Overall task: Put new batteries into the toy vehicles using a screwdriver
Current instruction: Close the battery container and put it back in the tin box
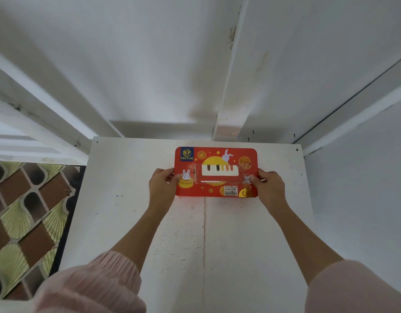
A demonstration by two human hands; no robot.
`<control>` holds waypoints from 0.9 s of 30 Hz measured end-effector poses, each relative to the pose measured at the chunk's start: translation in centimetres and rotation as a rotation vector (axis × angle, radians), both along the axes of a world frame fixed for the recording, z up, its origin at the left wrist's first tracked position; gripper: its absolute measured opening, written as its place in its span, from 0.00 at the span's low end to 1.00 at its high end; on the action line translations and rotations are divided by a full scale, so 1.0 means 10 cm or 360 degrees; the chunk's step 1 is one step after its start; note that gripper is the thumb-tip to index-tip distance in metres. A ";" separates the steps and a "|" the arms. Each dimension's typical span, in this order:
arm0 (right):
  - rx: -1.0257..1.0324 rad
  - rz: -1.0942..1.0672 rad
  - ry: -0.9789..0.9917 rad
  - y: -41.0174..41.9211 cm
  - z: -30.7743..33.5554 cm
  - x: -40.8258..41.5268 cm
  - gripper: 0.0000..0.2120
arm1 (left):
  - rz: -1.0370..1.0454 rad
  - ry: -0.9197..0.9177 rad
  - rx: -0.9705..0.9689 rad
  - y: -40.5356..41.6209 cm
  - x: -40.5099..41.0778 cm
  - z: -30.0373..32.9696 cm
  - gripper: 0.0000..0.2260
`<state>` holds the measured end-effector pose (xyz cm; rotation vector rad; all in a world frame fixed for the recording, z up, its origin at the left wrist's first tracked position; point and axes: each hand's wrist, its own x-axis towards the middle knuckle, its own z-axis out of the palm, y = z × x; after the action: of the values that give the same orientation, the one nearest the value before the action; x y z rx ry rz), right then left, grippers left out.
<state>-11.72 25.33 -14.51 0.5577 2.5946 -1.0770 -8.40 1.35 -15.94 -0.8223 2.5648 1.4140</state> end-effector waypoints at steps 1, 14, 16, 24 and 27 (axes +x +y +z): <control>0.0007 0.0013 0.0008 0.01 0.00 -0.01 0.14 | -0.0003 0.0009 0.0010 -0.01 -0.01 -0.02 0.15; -0.0759 -0.0101 -0.0113 0.01 -0.02 -0.44 0.15 | 0.0023 -0.0092 0.0709 -0.10 -0.43 -0.15 0.15; -0.0813 -0.0095 -0.0193 0.03 -0.03 -0.46 0.14 | 0.0006 -0.0123 0.0813 -0.10 -0.43 -0.15 0.15; -0.0650 -0.0069 -0.0156 0.02 -0.07 -0.49 0.16 | 0.0115 -0.0040 0.0748 -0.03 -0.41 -0.17 0.12; -0.0590 -0.0050 -0.0124 0.02 -0.09 -0.49 0.16 | 0.0124 -0.0027 0.0748 -0.03 -0.42 -0.17 0.11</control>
<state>-16.63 25.51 -15.37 0.5374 2.2472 -1.4697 -12.56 1.08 -17.60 -0.8487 2.0670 1.9116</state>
